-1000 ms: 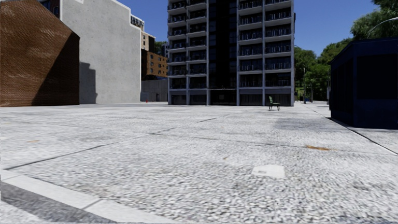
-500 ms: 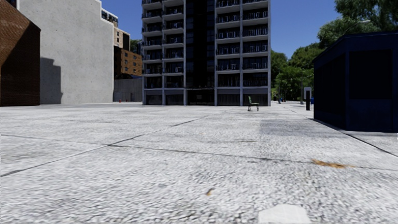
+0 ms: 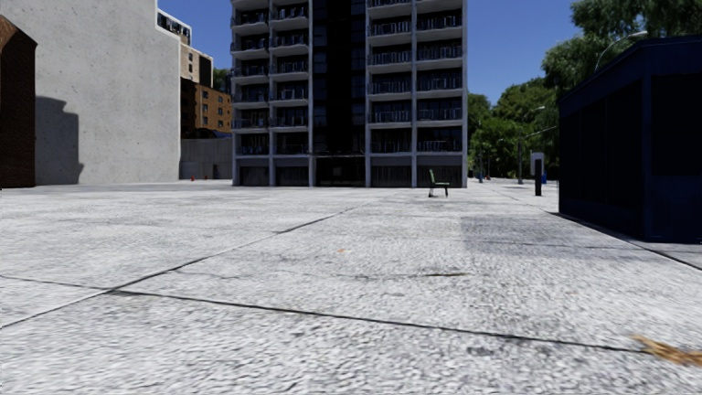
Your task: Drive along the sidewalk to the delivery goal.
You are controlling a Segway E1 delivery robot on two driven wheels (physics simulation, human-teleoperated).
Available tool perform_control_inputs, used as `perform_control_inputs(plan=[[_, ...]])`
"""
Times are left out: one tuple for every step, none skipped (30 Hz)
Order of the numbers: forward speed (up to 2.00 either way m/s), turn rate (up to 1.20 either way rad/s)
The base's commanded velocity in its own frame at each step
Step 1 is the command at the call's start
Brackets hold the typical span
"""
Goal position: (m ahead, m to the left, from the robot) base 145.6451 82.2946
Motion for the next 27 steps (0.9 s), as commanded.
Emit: perform_control_inputs(plan=[[1.91,-0.37],[1.91,-0.37],[1.91,-0.37],[1.91,-0.37],[1.91,-0.37],[1.91,-0.37],[1.91,-0.37],[1.91,-0.37],[1.91,-0.37],[1.91,-0.37],[1.91,-0.37],[1.91,-0.37],[1.91,-0.37],[1.91,-0.37],[1.91,-0.37],[1.91,-0.37],[1.91,-0.37],[1.91,-0.37],[1.91,-0.37],[1.91,-0.37],[1.91,-0.37],[1.91,-0.38],[1.91,-0.38],[1.91,-0.38],[1.91,-0.38],[1.91,-0.38],[1.91,-0.38]])
